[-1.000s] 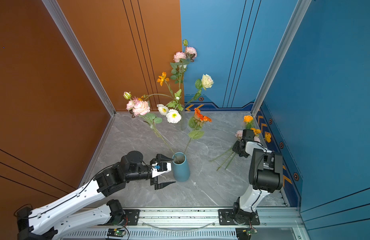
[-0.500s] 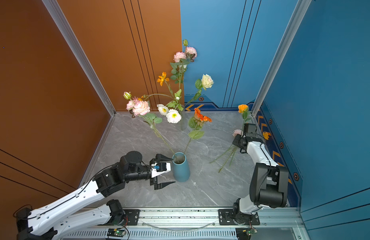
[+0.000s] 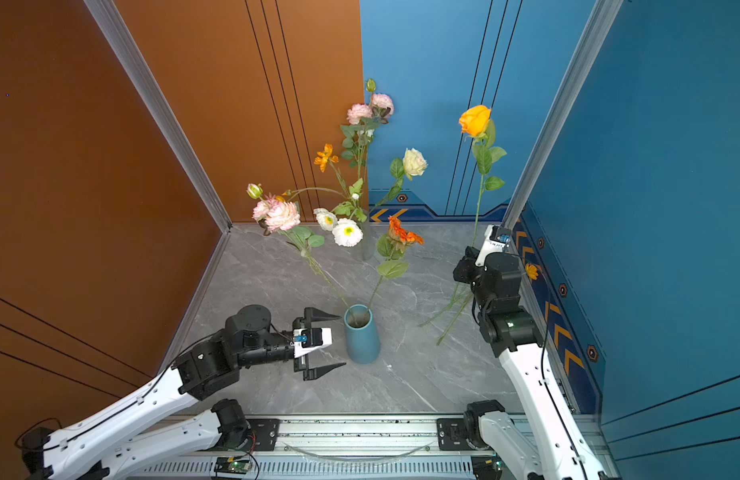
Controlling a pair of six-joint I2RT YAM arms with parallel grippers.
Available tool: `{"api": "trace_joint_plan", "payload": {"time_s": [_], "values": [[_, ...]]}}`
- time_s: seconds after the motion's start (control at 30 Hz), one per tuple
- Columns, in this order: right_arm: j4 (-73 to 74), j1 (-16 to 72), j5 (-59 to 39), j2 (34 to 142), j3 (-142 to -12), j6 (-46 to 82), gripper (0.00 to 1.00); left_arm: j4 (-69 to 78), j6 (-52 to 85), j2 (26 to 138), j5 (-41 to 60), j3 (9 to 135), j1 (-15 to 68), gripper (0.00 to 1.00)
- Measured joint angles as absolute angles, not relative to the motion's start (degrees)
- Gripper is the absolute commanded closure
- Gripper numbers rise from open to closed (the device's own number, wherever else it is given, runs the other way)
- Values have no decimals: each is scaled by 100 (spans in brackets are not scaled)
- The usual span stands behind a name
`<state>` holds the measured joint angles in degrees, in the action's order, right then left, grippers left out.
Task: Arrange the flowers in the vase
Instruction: 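Lift the yellow rose upright with the right gripper, then carry the yellow rose over the teal vase and lower it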
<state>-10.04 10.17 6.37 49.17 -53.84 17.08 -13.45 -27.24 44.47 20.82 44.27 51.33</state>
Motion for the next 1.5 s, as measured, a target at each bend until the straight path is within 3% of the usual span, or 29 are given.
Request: {"api": "trace_joint_plan", "payload": {"time_s": [0.23, 0.5, 0.7, 1.03, 1.5], "values": [[-331, 2611, 1249, 4403, -5395, 1127, 100, -1356, -2823, 4191, 2084, 4427, 4838, 2], [-156, 4591, 1859, 4829, -6219, 569, 100, -1476, -2888, 4121, 2080, 4425, 4595, 2], [285, 5369, 2060, 5131, -6401, 528, 100, -1492, -2908, 4086, 2082, 4425, 4508, 2], [1433, 5977, 2346, 5940, -5527, 598, 100, -1503, -2908, 4086, 2082, 4425, 4499, 2], [3138, 6198, 2676, 6062, -4042, 596, 100, -1505, -2910, 4088, 2084, 4423, 4462, 2]]}}
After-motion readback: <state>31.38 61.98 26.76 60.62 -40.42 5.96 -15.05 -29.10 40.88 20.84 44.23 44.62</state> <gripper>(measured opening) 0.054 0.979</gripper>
